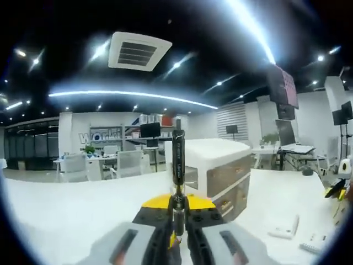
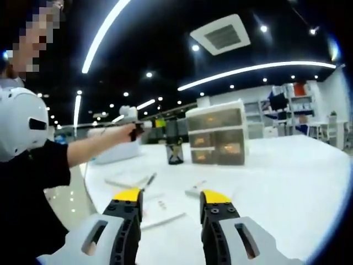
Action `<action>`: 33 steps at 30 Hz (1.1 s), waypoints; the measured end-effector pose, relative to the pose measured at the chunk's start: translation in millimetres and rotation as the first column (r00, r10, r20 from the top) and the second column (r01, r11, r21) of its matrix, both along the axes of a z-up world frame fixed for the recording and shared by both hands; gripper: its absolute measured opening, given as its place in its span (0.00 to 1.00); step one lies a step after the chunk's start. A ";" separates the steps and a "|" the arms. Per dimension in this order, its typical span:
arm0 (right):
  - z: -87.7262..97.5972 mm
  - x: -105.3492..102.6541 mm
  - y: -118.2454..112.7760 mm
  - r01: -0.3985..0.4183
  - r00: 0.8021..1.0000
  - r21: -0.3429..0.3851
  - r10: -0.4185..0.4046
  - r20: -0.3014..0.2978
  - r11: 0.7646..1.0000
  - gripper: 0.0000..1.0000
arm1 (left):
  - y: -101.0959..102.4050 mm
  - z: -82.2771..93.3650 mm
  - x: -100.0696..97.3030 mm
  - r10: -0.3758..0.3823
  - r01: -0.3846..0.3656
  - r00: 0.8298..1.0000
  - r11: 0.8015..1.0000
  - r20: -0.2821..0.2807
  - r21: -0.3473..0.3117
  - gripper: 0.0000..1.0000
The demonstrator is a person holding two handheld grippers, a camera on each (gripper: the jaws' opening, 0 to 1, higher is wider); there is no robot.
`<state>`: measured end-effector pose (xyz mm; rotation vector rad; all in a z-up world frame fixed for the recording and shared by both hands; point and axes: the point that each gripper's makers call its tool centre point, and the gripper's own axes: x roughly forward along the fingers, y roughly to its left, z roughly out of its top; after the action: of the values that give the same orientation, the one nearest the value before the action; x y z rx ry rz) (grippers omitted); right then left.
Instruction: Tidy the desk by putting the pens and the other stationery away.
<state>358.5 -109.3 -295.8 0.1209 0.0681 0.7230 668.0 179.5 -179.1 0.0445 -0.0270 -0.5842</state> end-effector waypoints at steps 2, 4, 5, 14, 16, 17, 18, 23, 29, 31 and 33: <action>-1.0 0.3 0.3 0.000 1.000 0.000 0.000 -0.002 1.000 0.39 | -0.1 -2.7 4.6 0.015 -0.015 1.000 1.000 -0.008 0.001 0.09; -0.8 -0.1 1.1 -0.003 1.000 0.003 0.003 -0.002 1.000 0.39 | 1.0 -4.4 8.8 0.028 -0.028 1.000 1.000 -0.008 0.006 0.09; -0.5 -0.3 1.6 -0.004 1.000 0.004 0.004 -0.001 1.000 0.39 | 2.1 -5.6 11.7 0.036 -0.036 0.999 0.999 -0.011 0.006 0.09; 1.2 -3.9 0.5 -0.003 1.000 -0.006 0.003 0.000 1.000 0.39 | 10.4 -26.6 24.9 0.071 -0.072 0.996 0.997 -0.059 -0.015 0.09; 1.1 -3.7 0.1 -0.002 1.000 -0.007 0.002 -0.001 1.000 0.39 | 9.1 -28.1 24.8 0.069 -0.071 0.996 0.997 -0.062 -0.018 0.09; 1.2 -3.6 0.1 -0.001 1.000 -0.007 0.001 -0.001 1.000 0.39 | 7.3 -28.7 24.2 0.068 -0.069 0.996 0.998 -0.063 -0.016 0.09; 1.5 -3.8 0.4 -0.001 1.000 -0.007 0.001 0.000 1.000 0.39 | 5.8 -29.1 23.3 0.066 -0.067 0.996 0.998 -0.061 -0.012 0.09; 2.2 -5.1 2.6 -0.008 1.000 -0.007 0.008 0.002 1.000 0.39 | 0.5 -29.9 20.8 0.062 -0.061 0.997 0.998 -0.044 0.013 0.09; 1.6 -5.3 3.2 -0.011 1.000 -0.005 0.011 0.000 1.000 0.39 | 2.3 -32.5 21.9 0.066 -0.065 0.997 0.998 -0.045 0.026 0.11; 1.3 -5.5 3.5 -0.012 1.000 -0.005 0.012 0.000 1.000 0.39 | 2.6 -35.1 21.9 0.071 -0.069 0.996 0.997 -0.057 0.038 0.14; 0.6 -5.8 4.7 -0.014 1.000 -0.005 0.014 -0.001 1.000 0.39 | 2.9 -35.8 21.3 0.073 -0.070 0.996 0.997 -0.061 0.041 0.19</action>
<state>352.8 -104.6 -295.2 0.1160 0.0720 0.7371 689.3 182.4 -214.9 0.0647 0.0463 -0.5144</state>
